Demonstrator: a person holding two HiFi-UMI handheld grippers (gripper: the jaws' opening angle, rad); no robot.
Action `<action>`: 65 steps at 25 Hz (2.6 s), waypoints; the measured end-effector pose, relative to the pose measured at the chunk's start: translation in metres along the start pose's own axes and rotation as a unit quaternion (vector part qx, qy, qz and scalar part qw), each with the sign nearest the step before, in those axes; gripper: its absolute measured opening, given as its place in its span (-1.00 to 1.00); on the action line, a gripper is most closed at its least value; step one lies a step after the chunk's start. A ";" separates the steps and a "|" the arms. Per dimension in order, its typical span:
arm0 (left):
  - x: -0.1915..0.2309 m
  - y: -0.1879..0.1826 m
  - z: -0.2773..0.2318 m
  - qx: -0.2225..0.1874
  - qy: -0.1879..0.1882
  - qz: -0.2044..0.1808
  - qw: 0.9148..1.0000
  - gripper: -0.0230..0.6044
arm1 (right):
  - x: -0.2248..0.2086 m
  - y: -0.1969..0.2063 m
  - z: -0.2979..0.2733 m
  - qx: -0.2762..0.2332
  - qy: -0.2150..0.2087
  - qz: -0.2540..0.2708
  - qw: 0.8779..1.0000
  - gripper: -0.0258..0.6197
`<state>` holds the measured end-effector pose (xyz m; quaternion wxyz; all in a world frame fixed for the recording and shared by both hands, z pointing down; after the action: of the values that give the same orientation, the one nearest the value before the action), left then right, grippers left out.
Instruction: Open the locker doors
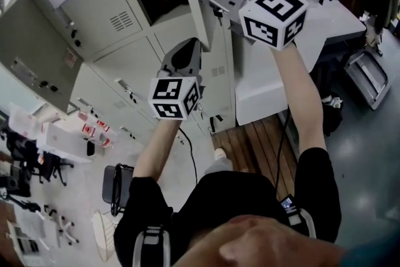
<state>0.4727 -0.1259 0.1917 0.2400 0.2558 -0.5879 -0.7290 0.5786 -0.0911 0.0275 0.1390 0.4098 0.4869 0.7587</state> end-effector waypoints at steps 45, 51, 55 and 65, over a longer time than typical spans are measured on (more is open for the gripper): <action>0.028 0.128 0.048 0.087 -0.044 0.096 0.991 -0.89 | 0.131 0.164 0.061 0.058 0.033 -0.077 0.995 -0.71; 0.056 0.142 0.076 0.084 -0.109 0.080 0.987 -0.89 | 0.151 0.209 0.051 0.055 0.051 -0.133 0.988 -0.71; 0.060 0.157 0.089 0.097 -0.140 0.064 0.983 -0.89 | 0.166 0.240 0.044 0.068 0.070 -0.156 0.983 -0.73; 0.060 0.188 0.093 0.130 -0.156 0.088 0.975 -0.89 | 0.196 0.285 0.042 0.108 0.081 -0.205 0.970 -0.85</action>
<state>0.3757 -0.1326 0.3868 0.1728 0.1154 -0.7279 -0.6534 0.5413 -0.0839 0.3737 0.2068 0.2513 0.6488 0.6879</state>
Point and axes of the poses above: the fingertips, and each gripper's own axes: z backward along the fingers, x to its left, y out of its underside, the point moved 6 cm from there along z, backward along the fingers, and after that the axes turned 11 degrees about -y, right-handed, at the moved point
